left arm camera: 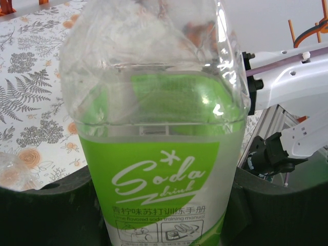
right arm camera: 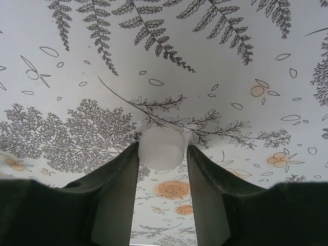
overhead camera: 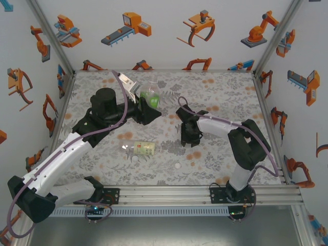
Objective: Screw on the bottle caps
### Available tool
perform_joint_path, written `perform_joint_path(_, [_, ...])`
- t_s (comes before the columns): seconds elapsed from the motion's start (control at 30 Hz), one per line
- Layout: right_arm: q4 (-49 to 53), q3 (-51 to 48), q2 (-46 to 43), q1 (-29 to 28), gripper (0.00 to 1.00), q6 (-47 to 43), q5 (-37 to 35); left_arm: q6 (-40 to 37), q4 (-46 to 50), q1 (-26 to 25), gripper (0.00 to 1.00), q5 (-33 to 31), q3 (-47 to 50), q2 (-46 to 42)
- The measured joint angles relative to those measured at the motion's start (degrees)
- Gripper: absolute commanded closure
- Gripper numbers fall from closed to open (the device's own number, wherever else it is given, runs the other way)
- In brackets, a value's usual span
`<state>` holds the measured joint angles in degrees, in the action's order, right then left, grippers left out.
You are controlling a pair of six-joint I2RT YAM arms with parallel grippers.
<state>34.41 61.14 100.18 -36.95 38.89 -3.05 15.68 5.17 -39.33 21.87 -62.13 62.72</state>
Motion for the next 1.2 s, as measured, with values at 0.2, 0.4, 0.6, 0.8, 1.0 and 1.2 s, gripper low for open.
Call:
perform_joint_path(0.2, [0.55,0.52,0.50,-0.70,0.61,0.00,-1.11,0.02,0.31,0.00,0.90,-0.02,0.02,0.00])
perform_joint_path(0.4, [1.07,1.31,1.16,-0.76,0.60,-0.22,-1.14,0.02,0.50,0.00,0.90,-0.02,0.02,0.00])
perform_joint_path(0.6, [1.16,1.51,1.33,-0.76,0.59,-0.55,-1.16,0.02,0.94,0.00,0.90,-0.09,0.02,0.00])
perform_joint_path(0.8, [1.25,2.27,1.95,-0.81,0.58,-0.85,-1.14,0.02,1.64,0.00,0.90,-0.46,0.02,0.00])
perform_joint_path(1.0, [1.36,3.72,3.10,-0.81,0.59,-1.07,-1.16,0.02,1.99,0.00,0.90,-0.48,0.02,0.00])
perform_joint_path(1.2, [1.31,4.00,3.32,-0.94,0.62,-1.25,-1.16,0.02,2.21,0.00,0.90,-0.90,0.02,-0.02])
